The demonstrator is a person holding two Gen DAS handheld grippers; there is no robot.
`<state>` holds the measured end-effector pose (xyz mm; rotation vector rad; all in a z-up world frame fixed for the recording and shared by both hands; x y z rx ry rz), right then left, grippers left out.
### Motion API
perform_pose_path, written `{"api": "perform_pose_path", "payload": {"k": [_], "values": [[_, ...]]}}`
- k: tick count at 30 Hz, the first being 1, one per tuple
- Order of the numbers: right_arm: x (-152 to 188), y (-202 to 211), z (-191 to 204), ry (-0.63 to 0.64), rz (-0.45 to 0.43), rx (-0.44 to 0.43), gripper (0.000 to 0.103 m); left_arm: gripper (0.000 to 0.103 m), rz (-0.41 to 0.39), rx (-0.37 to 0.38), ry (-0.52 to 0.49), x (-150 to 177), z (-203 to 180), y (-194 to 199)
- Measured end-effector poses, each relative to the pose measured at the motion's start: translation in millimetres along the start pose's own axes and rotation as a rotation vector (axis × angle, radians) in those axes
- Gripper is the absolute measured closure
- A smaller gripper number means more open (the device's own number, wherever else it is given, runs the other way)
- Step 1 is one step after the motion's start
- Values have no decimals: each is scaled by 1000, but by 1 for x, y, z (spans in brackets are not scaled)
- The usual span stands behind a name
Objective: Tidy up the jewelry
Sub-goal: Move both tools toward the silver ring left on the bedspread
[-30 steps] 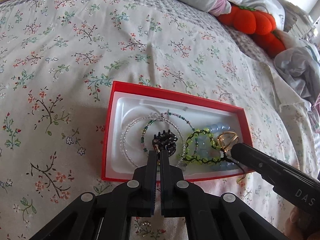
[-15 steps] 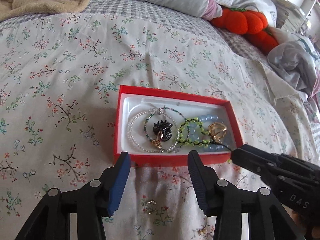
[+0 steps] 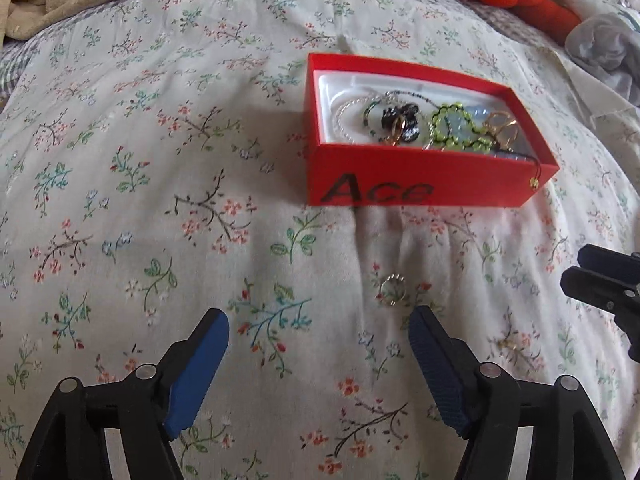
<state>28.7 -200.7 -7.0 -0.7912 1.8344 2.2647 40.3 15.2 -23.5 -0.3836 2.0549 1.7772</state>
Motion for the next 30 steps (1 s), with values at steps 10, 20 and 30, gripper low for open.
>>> {"api": "perform_pose_path", "payload": {"k": [10, 20, 30], "values": [[35, -9, 19, 58, 51, 14, 46, 20, 48, 23, 67, 34, 25, -4], [45, -18, 31, 82, 53, 23, 36, 15, 38, -24, 22, 49, 26, -6], [39, -26, 36, 94, -21, 55, 36, 15, 45, -74, -40, 43, 16, -9]]}}
Point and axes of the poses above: each gripper's, at about its wrist camera, not at the fingertips, and y roughly against the way its jaws point, z to its left, x to its underside, the point moved 3 cm from there along -y, roughly the way its jaws point, and after that the axes turned 2 degrees about z, right-handed, at the moved point
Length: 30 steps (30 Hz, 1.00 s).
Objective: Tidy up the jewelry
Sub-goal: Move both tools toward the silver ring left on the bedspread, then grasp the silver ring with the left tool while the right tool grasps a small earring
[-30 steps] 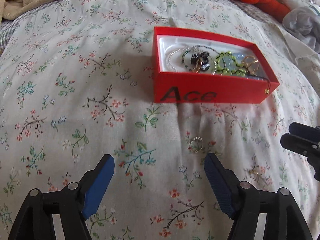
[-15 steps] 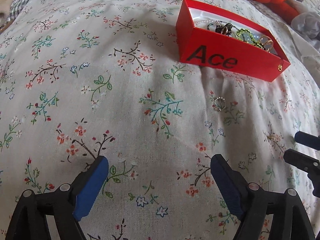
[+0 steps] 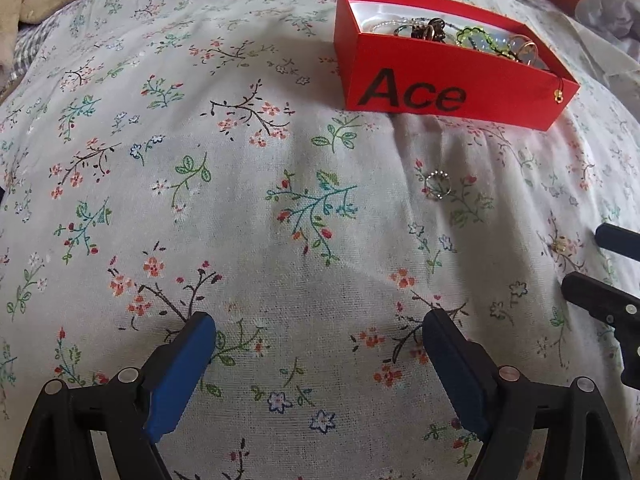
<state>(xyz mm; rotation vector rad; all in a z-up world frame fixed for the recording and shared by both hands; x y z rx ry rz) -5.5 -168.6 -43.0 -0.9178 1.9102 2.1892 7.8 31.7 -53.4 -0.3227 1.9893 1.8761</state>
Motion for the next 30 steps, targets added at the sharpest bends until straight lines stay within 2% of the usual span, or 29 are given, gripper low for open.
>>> {"api": "perform_pose_path", "payload": {"k": [3, 6, 9, 16, 22, 25, 28, 30], "values": [[-3, -2, 4, 13, -8, -4, 36, 15, 0, -41, -35, -2, -1, 1], [-6, -5, 7, 18, -13, -11, 42, 15, 0, -39, -46, -2, -3, 3], [-7, -6, 11, 30, -16, -20, 51, 15, 13, -22, -40, -2, -1, 1], [-12, -9, 16, 36, -13, -35, 63, 15, 27, 28, -5, -1, 0, 0], [-16, -11, 20, 48, -5, -48, 77, 15, 27, 61, 18, -1, -2, 2], [-19, -11, 23, 63, 12, -56, 94, 15, 25, 77, 31, -3, -3, 3], [-20, -7, 20, 50, 15, -59, 95, 15, 12, 113, 29, -5, -6, 3], [-21, -3, 15, 32, 9, -56, 95, 22, -4, 144, 17, -6, -8, 1]]}}
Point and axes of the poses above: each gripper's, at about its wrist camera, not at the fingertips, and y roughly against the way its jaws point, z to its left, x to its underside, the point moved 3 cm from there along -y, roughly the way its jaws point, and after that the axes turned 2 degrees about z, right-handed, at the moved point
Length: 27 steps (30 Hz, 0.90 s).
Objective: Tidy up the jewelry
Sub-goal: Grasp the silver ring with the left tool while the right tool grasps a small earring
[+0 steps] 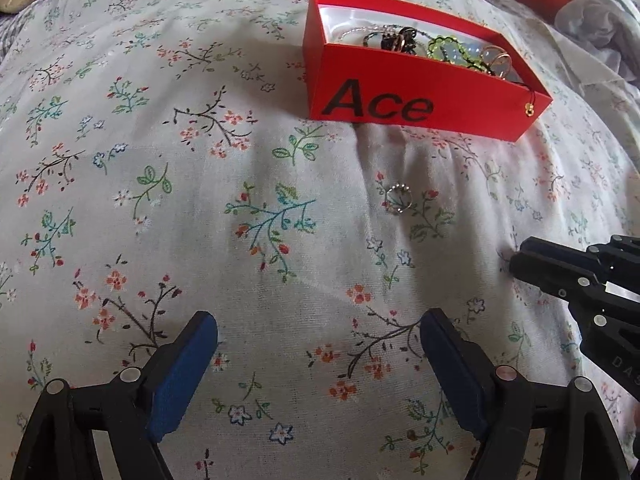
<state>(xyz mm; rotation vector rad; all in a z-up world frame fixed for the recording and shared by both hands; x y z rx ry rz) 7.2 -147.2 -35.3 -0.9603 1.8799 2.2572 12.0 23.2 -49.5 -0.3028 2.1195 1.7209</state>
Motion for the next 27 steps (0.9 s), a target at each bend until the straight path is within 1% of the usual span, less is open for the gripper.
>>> {"api": "perform_pose_path", "payload": {"k": [2, 4, 6, 8, 13, 16, 18, 27], "values": [[0, 4, -6, -22, -7, 0, 95, 26, -8, 42, -27, -2, -5, -4], [1, 8, -13, -43, -13, -1, 95, 34, -27, 58, -60, -4, -11, -8], [2, 12, -18, -59, -18, 0, 95, 52, -40, 72, -95, -6, -17, -12], [4, 14, -22, -74, -17, -7, 95, 59, -37, 97, -116, -9, -23, -18], [8, 15, -26, -85, -10, -18, 95, 60, -71, 98, -169, -19, -35, -29], [9, 15, -27, -89, -7, -23, 95, 65, -72, 121, -134, -29, -34, -34], [8, 16, -28, -93, -10, -25, 95, 72, -76, 128, -119, -32, -32, -36], [5, 19, -32, -114, -20, -33, 95, 86, -89, 102, -141, -41, -38, -43]]}}
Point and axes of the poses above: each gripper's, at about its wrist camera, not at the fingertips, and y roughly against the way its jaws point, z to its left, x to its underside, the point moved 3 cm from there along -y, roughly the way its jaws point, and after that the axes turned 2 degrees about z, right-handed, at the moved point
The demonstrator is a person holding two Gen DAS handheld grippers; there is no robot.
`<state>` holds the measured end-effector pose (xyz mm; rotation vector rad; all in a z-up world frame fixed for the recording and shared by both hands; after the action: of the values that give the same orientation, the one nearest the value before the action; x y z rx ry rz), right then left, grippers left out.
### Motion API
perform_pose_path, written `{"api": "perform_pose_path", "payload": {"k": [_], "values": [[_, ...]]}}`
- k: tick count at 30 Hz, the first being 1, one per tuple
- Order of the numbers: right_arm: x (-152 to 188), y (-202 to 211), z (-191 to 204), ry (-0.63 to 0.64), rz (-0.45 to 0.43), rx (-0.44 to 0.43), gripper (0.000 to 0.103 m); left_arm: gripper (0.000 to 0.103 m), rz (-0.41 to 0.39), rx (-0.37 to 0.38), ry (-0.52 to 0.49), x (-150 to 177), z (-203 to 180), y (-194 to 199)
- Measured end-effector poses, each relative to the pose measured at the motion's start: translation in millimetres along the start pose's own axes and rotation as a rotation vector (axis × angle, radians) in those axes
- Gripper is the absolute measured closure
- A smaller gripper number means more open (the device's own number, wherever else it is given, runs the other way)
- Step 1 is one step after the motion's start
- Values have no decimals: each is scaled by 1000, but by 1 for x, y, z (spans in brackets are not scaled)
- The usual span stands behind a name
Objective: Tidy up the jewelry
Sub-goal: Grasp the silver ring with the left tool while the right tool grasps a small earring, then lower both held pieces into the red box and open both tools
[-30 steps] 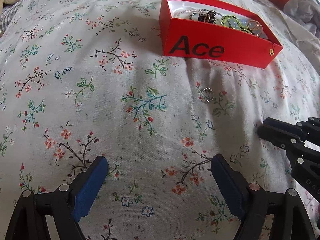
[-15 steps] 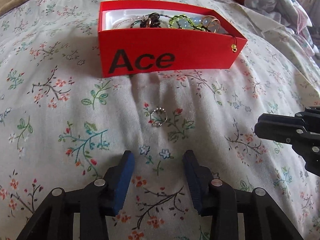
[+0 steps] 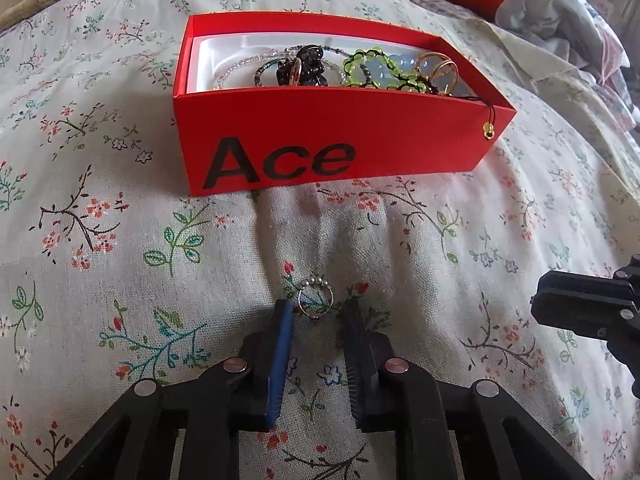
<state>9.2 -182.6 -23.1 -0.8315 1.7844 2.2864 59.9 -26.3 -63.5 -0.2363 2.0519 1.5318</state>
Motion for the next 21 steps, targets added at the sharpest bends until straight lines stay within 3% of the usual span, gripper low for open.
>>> {"api": "perform_pose_path", "payload": {"k": [8, 21], "values": [[-1, 4, -1, -8, -13, 3, 95, 103, 2, -47, -41, -1, -2, 0], [-19, 24, -19, -68, -80, 9, 95, 103, -35, -31, -3, -5, -3, 21]]}}
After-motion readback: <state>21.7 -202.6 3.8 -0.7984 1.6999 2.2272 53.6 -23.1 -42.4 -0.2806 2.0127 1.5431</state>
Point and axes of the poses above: each gripper's, at about its wrist camera, not at the fingertips, and y roughly against the way its jaws point, z to its left, x to its underside, the point moved 3 cm from there along -y, roughly the way its jaws point, and after that the axes turned 2 degrees about z, right-handed, at the moved point
